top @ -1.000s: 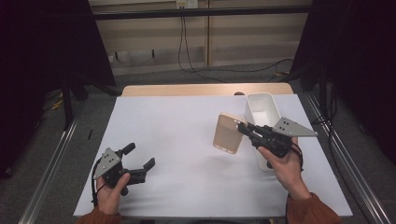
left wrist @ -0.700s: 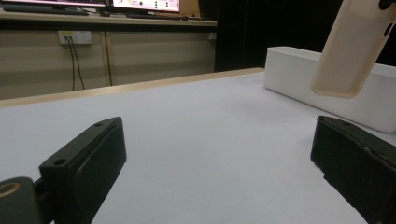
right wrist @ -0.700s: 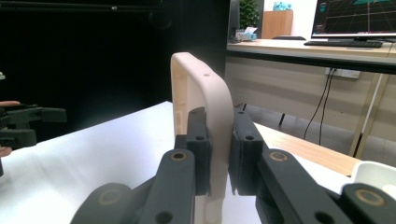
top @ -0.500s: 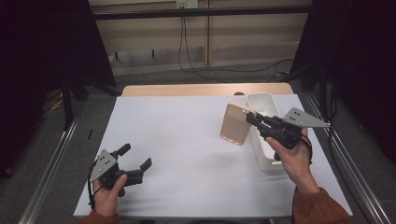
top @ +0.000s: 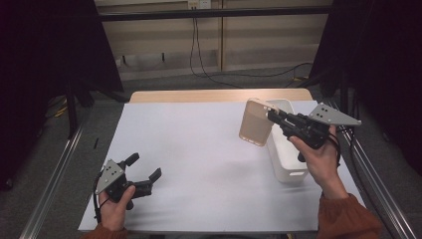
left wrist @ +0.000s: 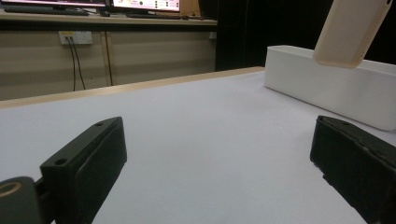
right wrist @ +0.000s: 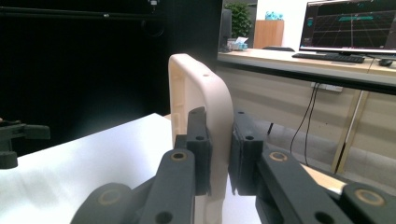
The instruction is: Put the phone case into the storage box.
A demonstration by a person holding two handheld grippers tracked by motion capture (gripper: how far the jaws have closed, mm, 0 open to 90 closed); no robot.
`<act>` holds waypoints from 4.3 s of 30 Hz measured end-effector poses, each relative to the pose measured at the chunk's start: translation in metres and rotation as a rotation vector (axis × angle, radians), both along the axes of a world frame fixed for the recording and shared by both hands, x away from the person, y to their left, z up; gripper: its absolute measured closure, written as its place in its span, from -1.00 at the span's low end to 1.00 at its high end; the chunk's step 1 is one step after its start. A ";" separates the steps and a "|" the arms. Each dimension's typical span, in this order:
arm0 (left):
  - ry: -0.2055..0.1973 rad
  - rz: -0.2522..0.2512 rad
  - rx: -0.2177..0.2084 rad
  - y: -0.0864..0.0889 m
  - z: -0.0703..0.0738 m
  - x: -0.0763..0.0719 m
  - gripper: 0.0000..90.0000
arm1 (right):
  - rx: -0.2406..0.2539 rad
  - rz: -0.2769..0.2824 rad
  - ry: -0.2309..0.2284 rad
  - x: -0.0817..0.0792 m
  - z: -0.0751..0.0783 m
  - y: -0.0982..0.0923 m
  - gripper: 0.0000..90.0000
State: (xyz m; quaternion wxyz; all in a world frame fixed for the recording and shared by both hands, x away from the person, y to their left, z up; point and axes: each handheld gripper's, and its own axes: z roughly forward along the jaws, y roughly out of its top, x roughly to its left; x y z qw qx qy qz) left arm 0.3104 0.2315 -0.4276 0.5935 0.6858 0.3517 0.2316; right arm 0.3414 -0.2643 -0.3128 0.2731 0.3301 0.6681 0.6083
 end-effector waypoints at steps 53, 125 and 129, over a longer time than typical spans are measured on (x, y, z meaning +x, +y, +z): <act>-0.005 -0.004 0.035 -0.001 -0.002 0.003 -0.93 | -0.071 -0.153 0.009 0.031 0.006 -0.073 0.79; 0.002 -0.007 0.054 -0.003 -0.003 0.004 -0.93 | -0.052 -0.246 0.100 0.118 -0.063 -0.083 0.79; 0.004 -0.009 0.054 -0.003 -0.003 0.004 -0.93 | -0.056 -0.245 0.102 0.120 -0.065 -0.083 0.79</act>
